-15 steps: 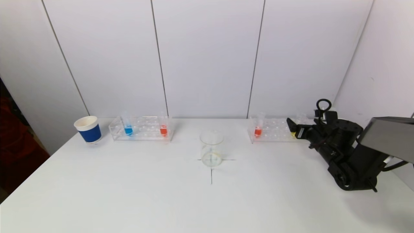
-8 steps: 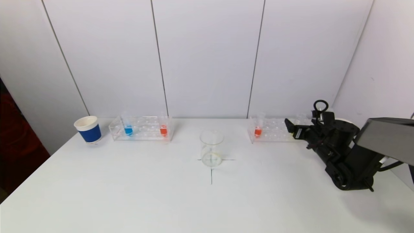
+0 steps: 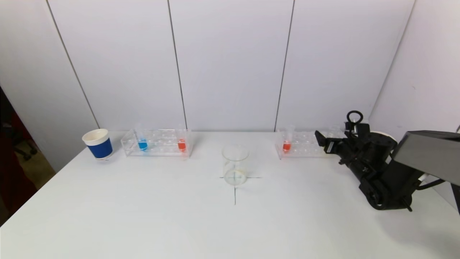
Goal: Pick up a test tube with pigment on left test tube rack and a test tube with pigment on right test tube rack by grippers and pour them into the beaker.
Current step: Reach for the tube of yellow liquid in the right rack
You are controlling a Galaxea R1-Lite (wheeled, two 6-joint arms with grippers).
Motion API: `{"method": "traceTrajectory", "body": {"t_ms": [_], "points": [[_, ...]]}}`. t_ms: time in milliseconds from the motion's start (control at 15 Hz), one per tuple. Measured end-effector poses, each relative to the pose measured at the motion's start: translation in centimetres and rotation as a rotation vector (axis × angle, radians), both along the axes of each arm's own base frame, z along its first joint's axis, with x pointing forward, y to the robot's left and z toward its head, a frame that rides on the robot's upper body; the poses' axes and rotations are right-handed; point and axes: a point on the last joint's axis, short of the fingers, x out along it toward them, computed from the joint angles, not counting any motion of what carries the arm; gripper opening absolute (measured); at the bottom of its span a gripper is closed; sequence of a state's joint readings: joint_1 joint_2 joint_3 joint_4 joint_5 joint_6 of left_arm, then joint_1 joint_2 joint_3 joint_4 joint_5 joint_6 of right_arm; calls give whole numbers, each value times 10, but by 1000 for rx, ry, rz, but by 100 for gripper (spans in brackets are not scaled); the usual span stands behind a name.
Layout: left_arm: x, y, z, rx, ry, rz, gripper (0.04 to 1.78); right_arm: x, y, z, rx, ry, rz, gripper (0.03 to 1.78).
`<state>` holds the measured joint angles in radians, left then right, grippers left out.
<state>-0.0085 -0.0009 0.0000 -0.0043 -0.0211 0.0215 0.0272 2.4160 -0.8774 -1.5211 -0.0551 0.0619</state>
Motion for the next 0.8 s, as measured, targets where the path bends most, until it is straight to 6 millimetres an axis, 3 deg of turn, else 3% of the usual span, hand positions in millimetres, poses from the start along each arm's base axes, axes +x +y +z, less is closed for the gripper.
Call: {"method": "traceTrajectory", "body": {"t_ms": [800], "points": [[0,0,0,0,0,-1,176,7,0,-3,-1,-12,-1,177]]}}
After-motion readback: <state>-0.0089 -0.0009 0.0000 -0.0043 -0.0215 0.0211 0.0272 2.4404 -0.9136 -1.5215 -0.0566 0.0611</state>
